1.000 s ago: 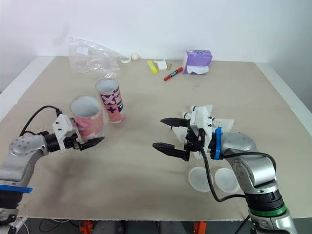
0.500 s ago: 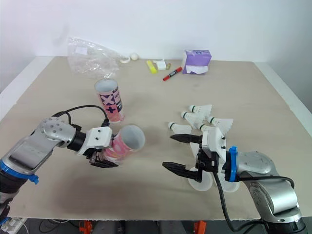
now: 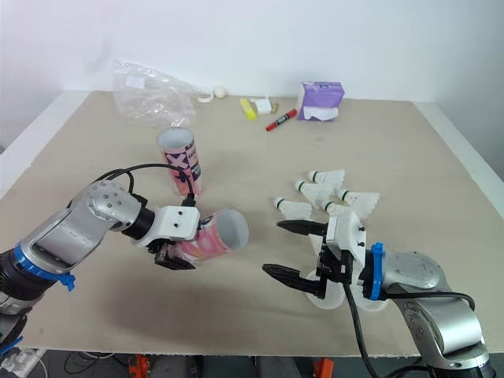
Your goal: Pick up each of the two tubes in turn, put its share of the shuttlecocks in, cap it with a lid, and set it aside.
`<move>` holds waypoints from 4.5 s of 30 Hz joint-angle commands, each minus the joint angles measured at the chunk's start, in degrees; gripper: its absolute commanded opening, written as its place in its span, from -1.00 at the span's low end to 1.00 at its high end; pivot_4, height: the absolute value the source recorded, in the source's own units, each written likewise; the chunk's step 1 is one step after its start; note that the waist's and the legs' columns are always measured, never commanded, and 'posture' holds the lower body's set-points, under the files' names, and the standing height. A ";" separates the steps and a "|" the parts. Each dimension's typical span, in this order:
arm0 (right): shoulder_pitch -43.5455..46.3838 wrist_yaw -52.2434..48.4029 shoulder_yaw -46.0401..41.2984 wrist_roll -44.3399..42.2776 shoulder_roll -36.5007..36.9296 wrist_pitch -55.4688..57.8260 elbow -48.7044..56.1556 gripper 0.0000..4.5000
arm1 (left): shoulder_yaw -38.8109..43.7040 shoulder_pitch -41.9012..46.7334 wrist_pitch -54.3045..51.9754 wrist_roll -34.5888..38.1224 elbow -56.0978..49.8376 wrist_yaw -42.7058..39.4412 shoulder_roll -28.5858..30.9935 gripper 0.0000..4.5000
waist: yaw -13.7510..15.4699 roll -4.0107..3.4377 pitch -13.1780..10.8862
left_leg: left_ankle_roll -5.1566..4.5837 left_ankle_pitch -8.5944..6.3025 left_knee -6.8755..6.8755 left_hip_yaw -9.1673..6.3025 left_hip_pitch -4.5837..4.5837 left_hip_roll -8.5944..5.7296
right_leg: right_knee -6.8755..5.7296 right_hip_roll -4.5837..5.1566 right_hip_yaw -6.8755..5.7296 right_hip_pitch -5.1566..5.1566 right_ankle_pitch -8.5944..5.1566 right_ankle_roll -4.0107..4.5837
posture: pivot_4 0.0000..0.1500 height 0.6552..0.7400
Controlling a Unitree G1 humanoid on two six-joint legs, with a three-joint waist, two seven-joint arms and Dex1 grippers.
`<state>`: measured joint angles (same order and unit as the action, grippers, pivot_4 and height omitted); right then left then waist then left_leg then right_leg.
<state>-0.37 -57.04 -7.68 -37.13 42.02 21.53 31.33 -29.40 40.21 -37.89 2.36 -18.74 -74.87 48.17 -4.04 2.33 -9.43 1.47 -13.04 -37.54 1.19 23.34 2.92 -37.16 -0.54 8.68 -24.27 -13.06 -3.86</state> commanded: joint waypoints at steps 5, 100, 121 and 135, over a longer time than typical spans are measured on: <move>-3.47 8.29 -9.75 -5.43 -0.45 3.87 4.60 1.00 | -1.54 0.87 -1.03 -1.23 -0.54 -0.08 -1.49 0.70 | 0.51 -0.01 0.01 | 0.00 0.00 -0.02 -0.06 0.02 -0.04 | 0.00 0.01 0.00 0.03 -0.02 -0.03 | 1.00 1.00; 7.26 18.63 0.97 8.89 18.51 10.37 22.85 -0.97 | -1.00 2.12 0.27 -3.10 5.51 0.87 -6.71 0.69 | 1.49 -0.44 0.31 | -0.24 0.19 0.00 -0.74 0.16 -0.68 | 0.07 0.29 -0.06 0.39 -0.39 -0.08 | 1.00 1.00; -0.51 30.23 -10.33 -2.03 -2.73 18.66 13.27 0.97 | -0.93 2.17 -0.79 -2.95 4.91 0.98 -6.36 0.69 | 1.53 -0.32 0.32 | -0.25 0.20 -0.06 -1.28 0.25 -0.88 | 0.03 0.41 -0.46 0.63 -0.50 -0.17 | 1.00 1.00; -2.92 50.92 -3.94 4.02 -21.12 24.08 10.36 0.97 | -0.72 1.66 -1.50 -2.80 3.98 1.21 -6.04 0.69 | 1.31 -0.59 0.29 | -0.31 0.25 0.02 -1.45 0.08 -0.94 | -0.02 0.49 -0.68 0.75 -0.55 -0.07 | 1.00 1.00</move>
<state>-3.53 -6.47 -11.59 -33.23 21.04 46.00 40.83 -30.23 42.07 -38.93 0.04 -14.27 -74.44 41.61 -2.73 1.73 -9.14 1.16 -12.79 -37.50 -0.28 23.42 1.98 -37.18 -0.06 7.99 -23.51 -13.62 -3.92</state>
